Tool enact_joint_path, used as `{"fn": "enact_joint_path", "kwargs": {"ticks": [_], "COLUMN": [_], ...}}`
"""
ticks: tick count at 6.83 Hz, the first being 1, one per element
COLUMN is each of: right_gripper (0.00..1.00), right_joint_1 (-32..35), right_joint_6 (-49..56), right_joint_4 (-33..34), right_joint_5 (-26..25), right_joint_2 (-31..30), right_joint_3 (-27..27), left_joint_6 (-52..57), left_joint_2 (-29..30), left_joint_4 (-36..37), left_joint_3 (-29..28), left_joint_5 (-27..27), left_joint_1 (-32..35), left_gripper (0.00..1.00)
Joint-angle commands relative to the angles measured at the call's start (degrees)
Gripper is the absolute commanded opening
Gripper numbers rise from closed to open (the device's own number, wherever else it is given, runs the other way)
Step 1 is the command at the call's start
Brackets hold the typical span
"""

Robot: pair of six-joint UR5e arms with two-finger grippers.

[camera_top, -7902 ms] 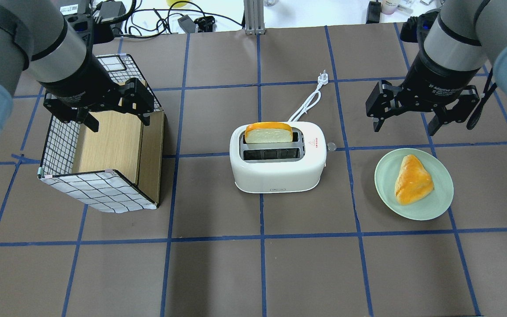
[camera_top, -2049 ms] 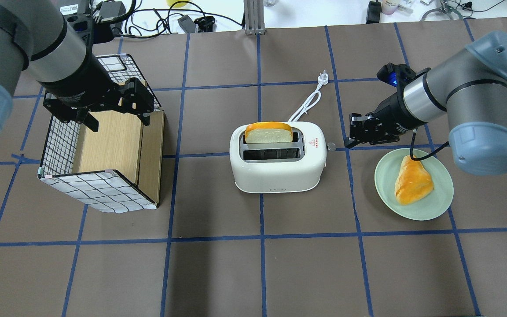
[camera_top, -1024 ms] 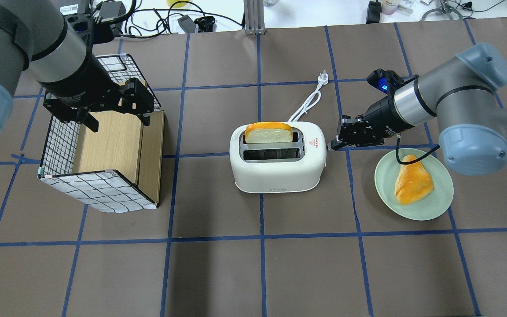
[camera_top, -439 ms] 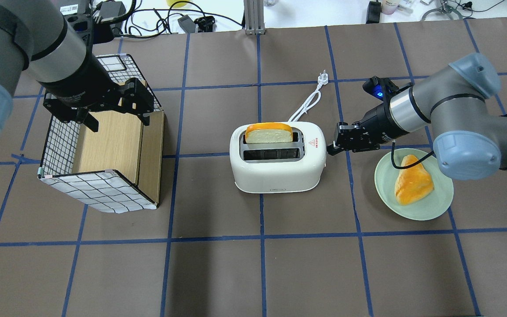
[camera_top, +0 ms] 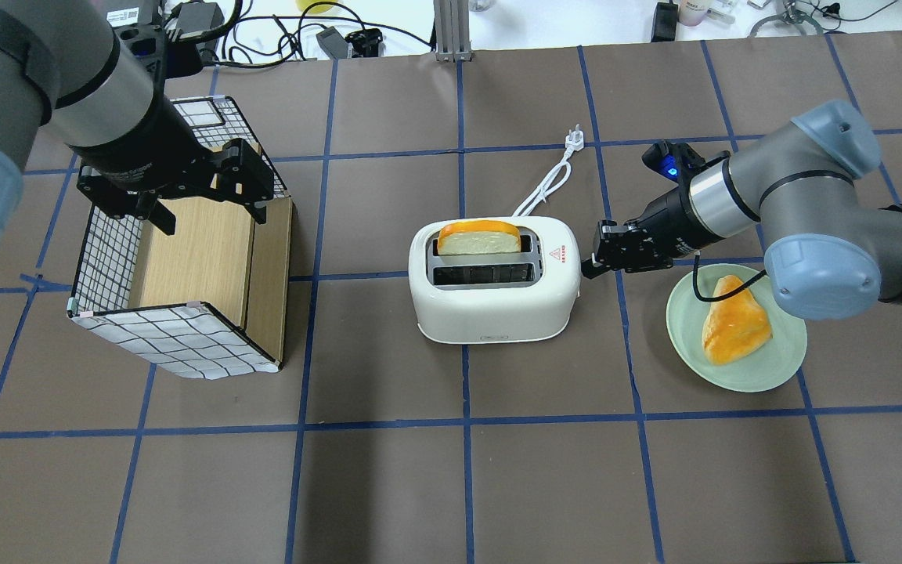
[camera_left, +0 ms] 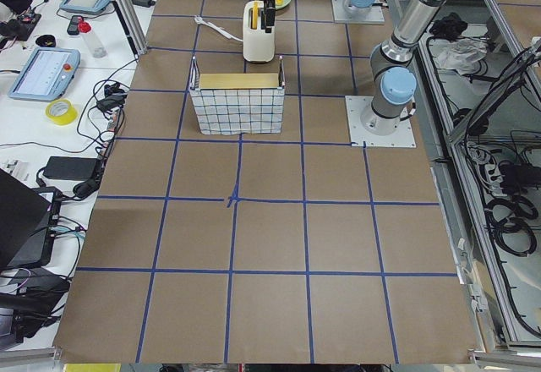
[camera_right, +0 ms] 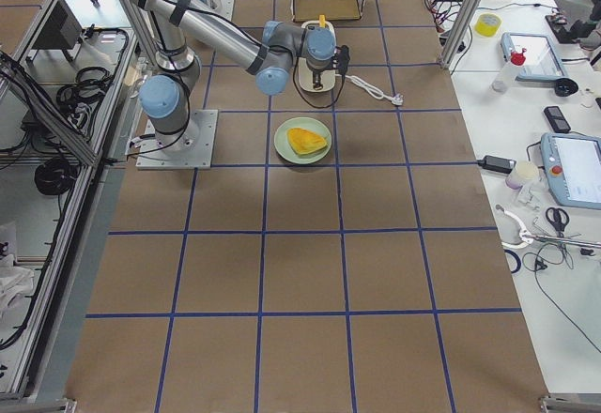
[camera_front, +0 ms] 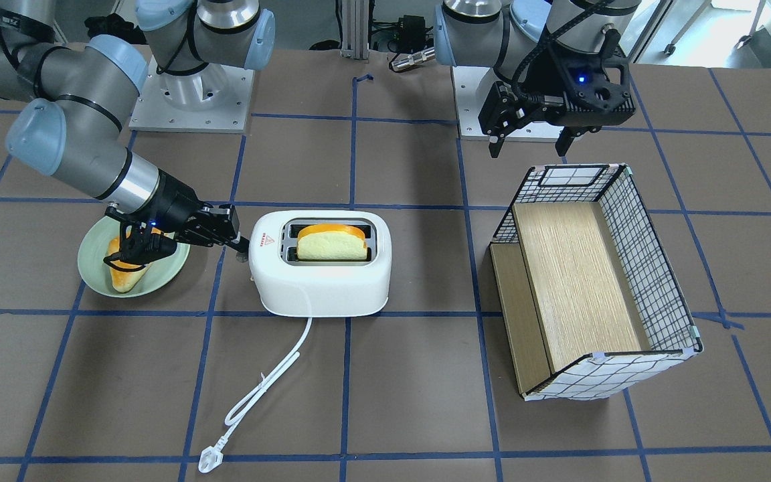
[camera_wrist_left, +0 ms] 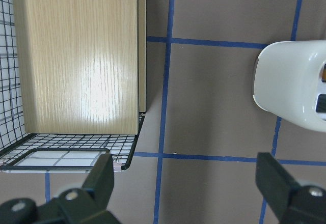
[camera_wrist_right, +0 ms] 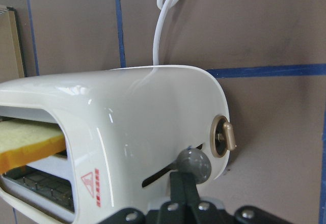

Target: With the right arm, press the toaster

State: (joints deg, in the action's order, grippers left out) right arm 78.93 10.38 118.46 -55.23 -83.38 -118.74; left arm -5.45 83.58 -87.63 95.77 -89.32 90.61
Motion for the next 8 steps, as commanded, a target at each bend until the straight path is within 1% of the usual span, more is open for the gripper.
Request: {"fn": "enact_joint_path", "kwargs": {"ticks": [1, 8], "right_gripper": [0.0, 0.0], "right_joint_1": [0.0, -0.1], "right_joint_6": [0.5, 1.5], "right_joint_4": [0.5, 1.4], "right_joint_5": [-0.4, -0.5], "right_joint_2": [0.6, 1.2], "right_joint_3": [0.0, -1.2], "left_joint_6": [0.0, 0.0], "left_joint_2": [0.0, 0.0], "left_joint_4": [0.0, 0.0], "left_joint_3": [0.0, 0.0], "left_joint_5": [-0.1, -0.1], "left_joint_1": [0.0, 0.0], "left_gripper": [1.0, 1.0]}}
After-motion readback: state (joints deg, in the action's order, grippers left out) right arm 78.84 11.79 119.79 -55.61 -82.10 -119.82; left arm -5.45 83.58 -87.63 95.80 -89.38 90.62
